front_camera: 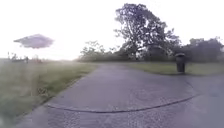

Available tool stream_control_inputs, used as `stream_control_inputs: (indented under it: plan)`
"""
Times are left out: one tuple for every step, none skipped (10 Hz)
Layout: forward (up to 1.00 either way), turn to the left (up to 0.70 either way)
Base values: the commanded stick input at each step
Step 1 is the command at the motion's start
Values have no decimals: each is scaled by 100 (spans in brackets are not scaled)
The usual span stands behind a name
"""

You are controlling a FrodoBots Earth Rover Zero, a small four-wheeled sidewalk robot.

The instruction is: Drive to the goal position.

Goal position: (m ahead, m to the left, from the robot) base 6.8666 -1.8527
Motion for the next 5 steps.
stream_control_inputs:
  plan:
    - [70, 0]
    - [70, 0]
    - [70, 0]
    - [70, 0]
    - [70, -4]
